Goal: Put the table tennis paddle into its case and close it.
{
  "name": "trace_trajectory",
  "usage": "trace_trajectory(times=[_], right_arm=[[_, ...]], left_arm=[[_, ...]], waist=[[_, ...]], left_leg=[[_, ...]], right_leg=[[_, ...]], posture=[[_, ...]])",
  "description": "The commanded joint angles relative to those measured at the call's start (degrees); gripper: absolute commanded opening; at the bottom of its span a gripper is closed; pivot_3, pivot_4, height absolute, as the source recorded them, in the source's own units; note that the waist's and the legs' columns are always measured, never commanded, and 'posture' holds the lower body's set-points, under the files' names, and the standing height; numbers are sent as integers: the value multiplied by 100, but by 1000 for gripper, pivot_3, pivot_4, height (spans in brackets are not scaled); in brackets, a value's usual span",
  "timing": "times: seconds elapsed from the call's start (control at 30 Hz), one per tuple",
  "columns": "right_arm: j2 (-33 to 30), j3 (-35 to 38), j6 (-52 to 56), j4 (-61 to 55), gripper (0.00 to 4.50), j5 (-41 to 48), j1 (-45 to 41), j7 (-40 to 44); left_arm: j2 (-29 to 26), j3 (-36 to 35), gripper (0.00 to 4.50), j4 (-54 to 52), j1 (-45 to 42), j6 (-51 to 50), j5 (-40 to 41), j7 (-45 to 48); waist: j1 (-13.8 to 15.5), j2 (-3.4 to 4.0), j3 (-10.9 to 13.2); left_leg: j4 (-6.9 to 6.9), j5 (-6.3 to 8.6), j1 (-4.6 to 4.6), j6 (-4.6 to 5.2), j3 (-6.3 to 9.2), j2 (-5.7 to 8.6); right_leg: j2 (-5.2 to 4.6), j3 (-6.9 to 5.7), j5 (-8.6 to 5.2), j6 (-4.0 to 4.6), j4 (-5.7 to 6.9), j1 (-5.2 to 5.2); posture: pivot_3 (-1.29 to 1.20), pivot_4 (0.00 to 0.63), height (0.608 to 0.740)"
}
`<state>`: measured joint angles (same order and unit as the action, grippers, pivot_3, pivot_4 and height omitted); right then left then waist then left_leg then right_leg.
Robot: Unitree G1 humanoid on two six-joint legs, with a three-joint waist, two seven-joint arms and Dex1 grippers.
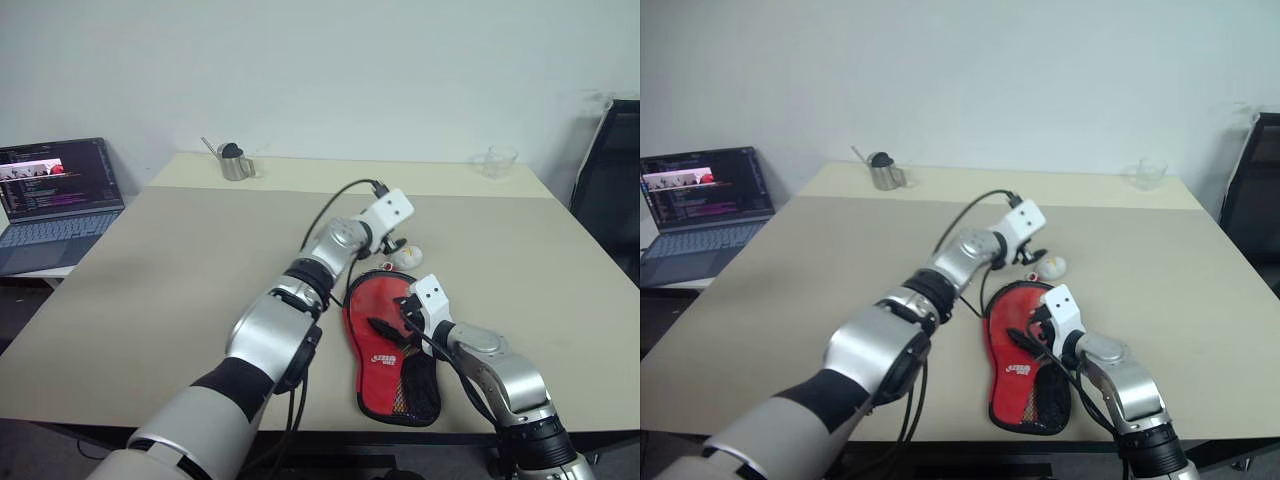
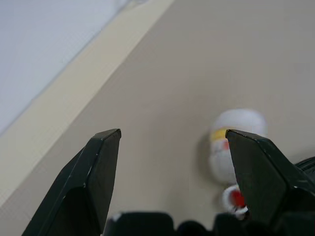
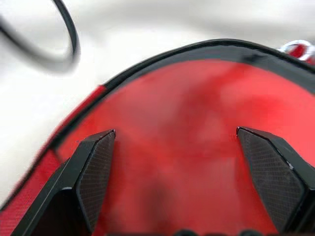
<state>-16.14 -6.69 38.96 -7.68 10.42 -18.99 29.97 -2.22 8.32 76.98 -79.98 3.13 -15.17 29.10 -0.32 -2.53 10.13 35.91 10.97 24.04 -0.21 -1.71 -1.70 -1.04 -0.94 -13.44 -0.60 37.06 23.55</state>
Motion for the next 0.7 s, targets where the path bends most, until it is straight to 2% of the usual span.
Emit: trace_trajectory(times=[0.03,0.23,0.37,0.47,0.6,0.7], right_arm=[[-86,14,20,256,4310,44,100,63],[-332,192,-23,130,4310,259,100,390],[-703,484,90,-217,4310,674,157,779],[-1006,712,185,-457,4310,972,226,1018],[-1228,1059,226,-463,4310,1219,163,1075],[-1230,1439,315,-287,4310,1457,-134,929]], left_arm=[[-215,-190,3709,-253,-99,90,257,542],[-836,-375,3709,-557,9,29,656,2181],[-1437,-550,3709,-929,192,-221,1074,3509],[-1772,-560,3709,-1222,479,-465,1251,4078],[-1841,-473,3709,-2119,1140,-898,1571,4798],[-1582,-444,3709,-3148,1848,-1222,1858,4747]], waist=[[4,0,0],[2,2,1],[2,5,3],[-2,8,5],[5,9,5],[17,10,6]], left_leg=[[0,0,2,0,0,0],[3,0,2,0,-7,5],[3,0,12,1,-6,2],[2,0,26,1,-5,1],[12,-1,50,2,-4,1],[19,-2,62,2,-2,1]], right_leg=[[1,0,0,0,0,1],[4,3,1,-2,0,1],[7,4,0,0,2,10],[9,14,0,2,5,23],[11,16,1,2,15,48],[10,18,2,1,21,57]], posture=[[0,150,740],[0,150,740],[0,150,740],[0,150,740],[0,150,740],[0,150,740]])
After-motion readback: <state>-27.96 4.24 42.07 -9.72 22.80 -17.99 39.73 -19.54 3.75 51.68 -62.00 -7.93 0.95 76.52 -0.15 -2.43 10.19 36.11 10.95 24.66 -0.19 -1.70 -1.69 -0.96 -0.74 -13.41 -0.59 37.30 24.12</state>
